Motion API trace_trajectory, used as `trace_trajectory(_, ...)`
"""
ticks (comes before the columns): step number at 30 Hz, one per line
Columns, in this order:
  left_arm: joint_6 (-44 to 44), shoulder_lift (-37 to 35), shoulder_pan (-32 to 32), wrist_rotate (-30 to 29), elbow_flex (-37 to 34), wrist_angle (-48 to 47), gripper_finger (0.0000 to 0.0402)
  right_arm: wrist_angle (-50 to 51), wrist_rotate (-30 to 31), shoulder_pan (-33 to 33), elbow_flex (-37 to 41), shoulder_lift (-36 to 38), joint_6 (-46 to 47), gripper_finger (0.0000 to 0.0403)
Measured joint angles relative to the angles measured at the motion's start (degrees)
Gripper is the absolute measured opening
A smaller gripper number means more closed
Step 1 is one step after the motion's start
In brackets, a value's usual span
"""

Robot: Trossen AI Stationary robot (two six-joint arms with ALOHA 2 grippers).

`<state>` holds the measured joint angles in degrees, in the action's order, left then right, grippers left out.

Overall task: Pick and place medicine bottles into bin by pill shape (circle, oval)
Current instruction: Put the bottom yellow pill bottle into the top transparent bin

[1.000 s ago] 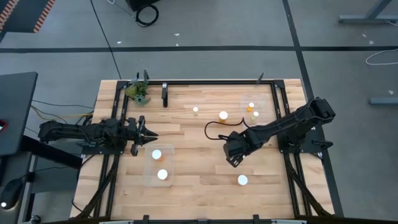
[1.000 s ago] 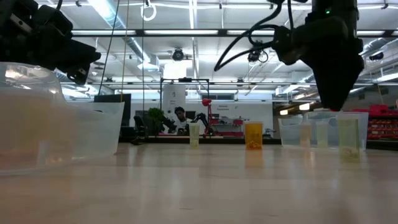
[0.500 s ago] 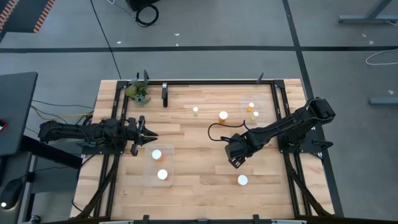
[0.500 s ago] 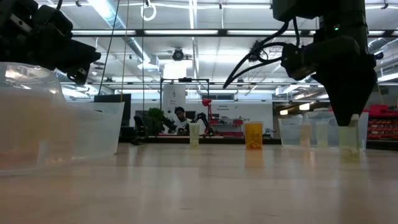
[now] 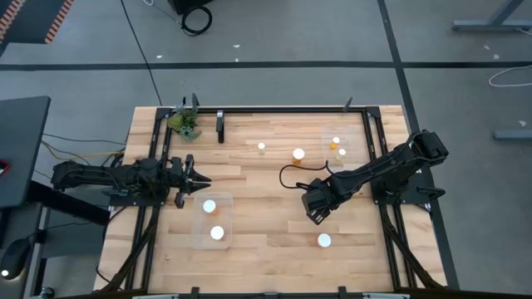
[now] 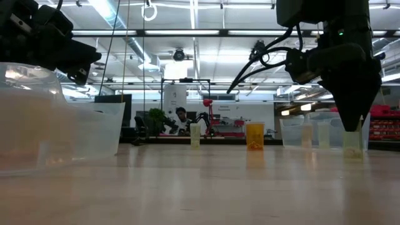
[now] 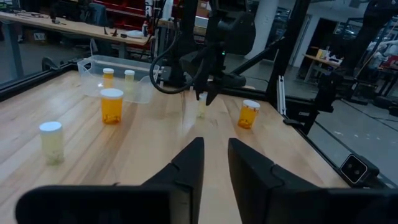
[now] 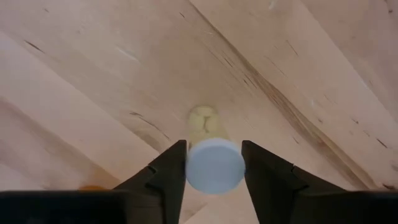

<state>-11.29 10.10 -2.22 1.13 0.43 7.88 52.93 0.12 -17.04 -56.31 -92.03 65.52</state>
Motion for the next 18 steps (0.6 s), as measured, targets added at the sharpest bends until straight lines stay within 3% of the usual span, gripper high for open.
trace_trajectory(7, 0.00, -0.01, 0.02, 0.00, 0.00, 0.00, 0.0085, 0.01, -0.21, 0.01, 0.00, 0.00, 0.17, 0.0133)
trace_trajectory(18, 0.01, 0.00, 0.01, 0.00, 0.00, 0.00, 0.0084, 2.27, -0.66, 0.46, -2.43, 0.00, -1.69, 0.0135)
